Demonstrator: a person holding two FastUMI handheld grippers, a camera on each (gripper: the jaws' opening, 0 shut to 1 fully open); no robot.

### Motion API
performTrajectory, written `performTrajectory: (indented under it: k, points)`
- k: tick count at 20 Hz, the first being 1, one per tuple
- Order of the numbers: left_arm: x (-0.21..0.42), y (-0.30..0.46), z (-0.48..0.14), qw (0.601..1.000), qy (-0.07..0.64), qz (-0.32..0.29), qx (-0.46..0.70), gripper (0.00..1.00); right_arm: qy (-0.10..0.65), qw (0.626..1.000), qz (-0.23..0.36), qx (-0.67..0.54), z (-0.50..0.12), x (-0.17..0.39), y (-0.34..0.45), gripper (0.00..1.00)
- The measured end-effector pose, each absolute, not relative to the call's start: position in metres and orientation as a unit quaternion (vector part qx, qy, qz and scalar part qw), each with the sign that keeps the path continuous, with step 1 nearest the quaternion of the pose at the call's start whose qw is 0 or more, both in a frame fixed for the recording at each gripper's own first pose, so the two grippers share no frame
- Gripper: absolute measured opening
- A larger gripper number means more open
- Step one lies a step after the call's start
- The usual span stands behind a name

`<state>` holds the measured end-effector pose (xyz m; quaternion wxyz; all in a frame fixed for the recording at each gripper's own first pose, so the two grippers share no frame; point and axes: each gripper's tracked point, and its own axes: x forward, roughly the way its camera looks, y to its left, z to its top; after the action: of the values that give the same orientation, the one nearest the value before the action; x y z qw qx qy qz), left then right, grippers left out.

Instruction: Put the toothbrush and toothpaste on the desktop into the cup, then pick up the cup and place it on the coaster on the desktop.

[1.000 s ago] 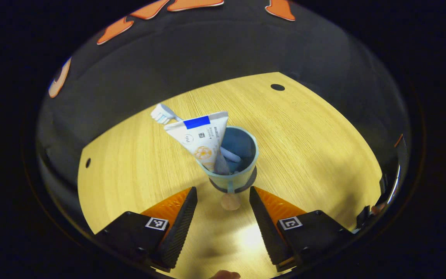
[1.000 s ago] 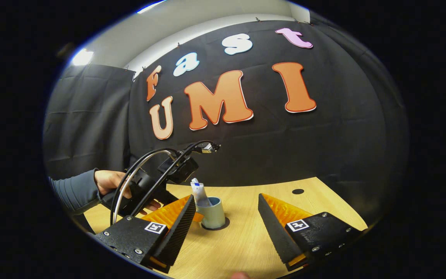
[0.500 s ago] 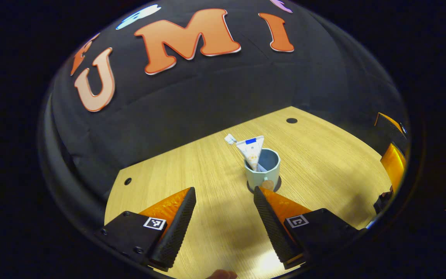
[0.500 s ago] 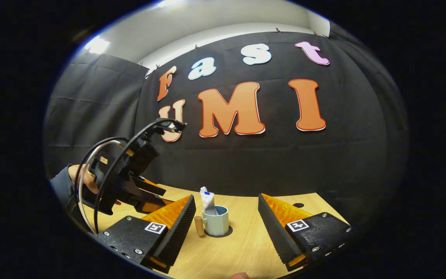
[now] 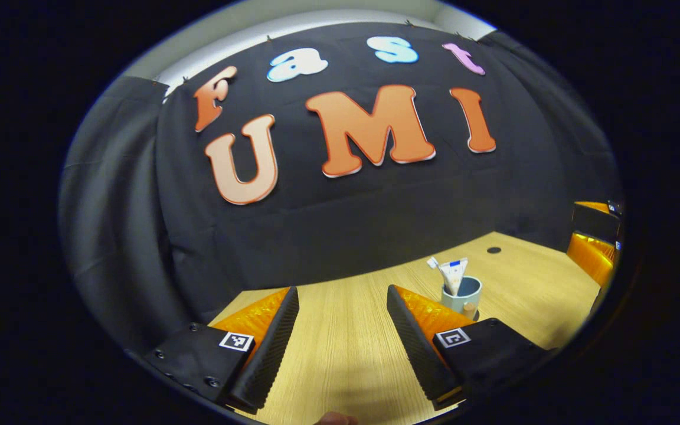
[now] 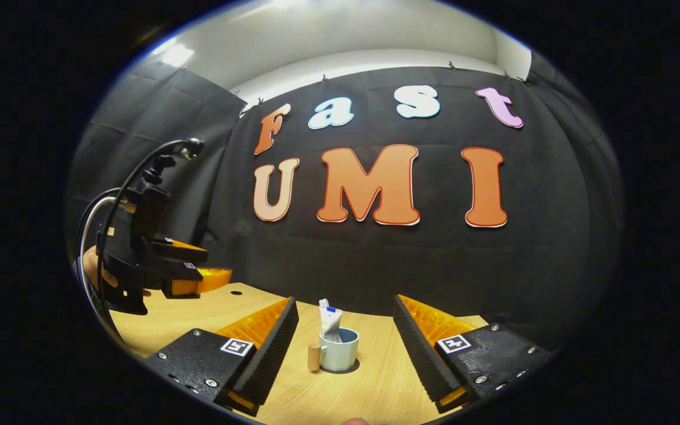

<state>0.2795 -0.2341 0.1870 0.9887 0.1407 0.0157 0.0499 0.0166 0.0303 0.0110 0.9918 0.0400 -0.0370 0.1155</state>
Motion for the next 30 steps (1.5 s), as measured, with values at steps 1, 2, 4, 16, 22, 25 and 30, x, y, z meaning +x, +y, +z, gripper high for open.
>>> performTrajectory:
  k: [1, 2, 4, 16, 22, 25, 30]
  points:
    - [0.281, -0.233, 0.187, 0.988, -0.003, 0.053, 0.144, 0.96, -0.041, 0.992, 0.115, 0.037, 0.012, 0.017, 0.033, 1.0]
    - [0.284, -0.233, 0.189, 0.987, -0.02, 0.056, 0.15, 0.96, -0.043, 0.992, 0.114, 0.033, 0.013, 0.019, 0.037, 0.98]
    - [0.285, -0.228, 0.193, 0.983, -0.049, 0.075, 0.159, 0.96, -0.044, 0.992, 0.115, 0.031, 0.012, 0.022, 0.044, 0.98]
    - [0.281, -0.236, 0.195, 0.989, -0.114, 0.067, 0.071, 0.96, -0.038, 0.99, 0.134, 0.038, 0.002, 0.023, 0.066, 0.99]
    - [0.279, -0.228, 0.195, 0.991, -0.105, 0.063, 0.049, 0.96, -0.043, 0.989, 0.137, 0.031, 0.006, 0.025, 0.068, 0.99]
    - [0.279, -0.224, 0.2, 0.991, -0.108, 0.066, 0.052, 1.0, -0.049, 0.988, 0.141, 0.026, 0.01, 0.023, 0.071, 0.99]
    - [0.282, -0.229, 0.197, 0.99, -0.107, 0.066, 0.061, 1.0, -0.047, 0.988, 0.144, 0.03, 0.01, 0.026, 0.073, 0.99]
